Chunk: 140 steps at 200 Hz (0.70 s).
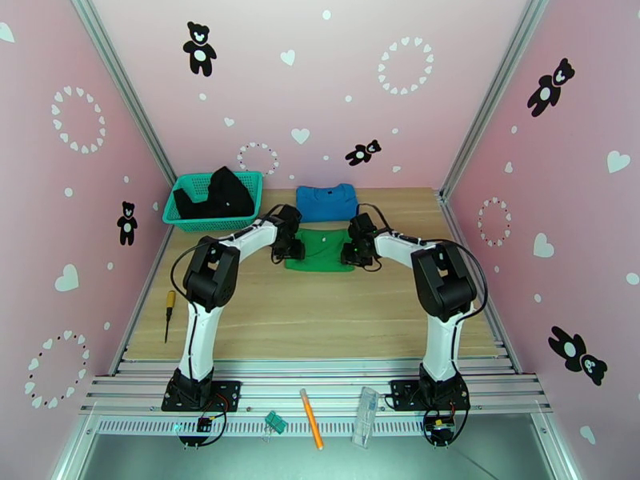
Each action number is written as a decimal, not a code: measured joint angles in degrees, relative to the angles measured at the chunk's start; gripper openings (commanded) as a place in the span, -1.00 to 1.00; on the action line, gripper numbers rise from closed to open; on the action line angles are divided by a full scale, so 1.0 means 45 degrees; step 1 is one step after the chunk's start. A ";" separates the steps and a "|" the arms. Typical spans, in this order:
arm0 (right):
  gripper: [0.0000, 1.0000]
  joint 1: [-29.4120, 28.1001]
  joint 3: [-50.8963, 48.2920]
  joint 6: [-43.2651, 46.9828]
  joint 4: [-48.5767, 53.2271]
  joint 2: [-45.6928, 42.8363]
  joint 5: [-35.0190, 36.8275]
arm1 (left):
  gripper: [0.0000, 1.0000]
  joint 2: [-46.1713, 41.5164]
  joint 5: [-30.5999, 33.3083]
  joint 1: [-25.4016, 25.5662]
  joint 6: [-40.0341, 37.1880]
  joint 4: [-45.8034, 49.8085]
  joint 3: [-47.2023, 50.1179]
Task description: Fold and stack the mixed laundry pile
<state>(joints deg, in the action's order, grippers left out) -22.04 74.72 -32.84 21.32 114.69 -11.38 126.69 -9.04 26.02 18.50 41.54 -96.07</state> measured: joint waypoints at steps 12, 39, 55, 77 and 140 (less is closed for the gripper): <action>-1.00 -0.0005 0.0000 -0.0049 -0.0102 0.0000 -0.0102 | -1.00 -0.0058 -0.0185 0.0000 0.0053 -0.0214 0.0087; -1.00 -0.0005 0.0029 0.0112 0.0024 -0.0049 -0.0063 | -1.00 -0.0311 -0.0219 0.0000 0.0170 -0.0704 0.0525; -1.00 0.0000 0.0369 0.0408 0.0714 -0.0121 0.0092 | -1.00 -0.0500 -0.0092 0.0000 0.0165 -0.0631 0.0651; -1.00 0.0024 0.1632 0.0996 0.2030 -0.0228 0.0306 | -1.00 -0.0763 0.0345 0.0034 0.0117 0.0107 0.0379; -1.00 0.0865 0.7805 0.2482 0.4483 0.0015 0.0330 | -1.00 -0.0165 0.1394 -0.0117 -0.0918 0.2793 -0.7485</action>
<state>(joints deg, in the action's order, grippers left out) -18.15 109.84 -21.67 41.50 114.76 -9.89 125.95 -2.76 25.50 14.37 54.11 -129.75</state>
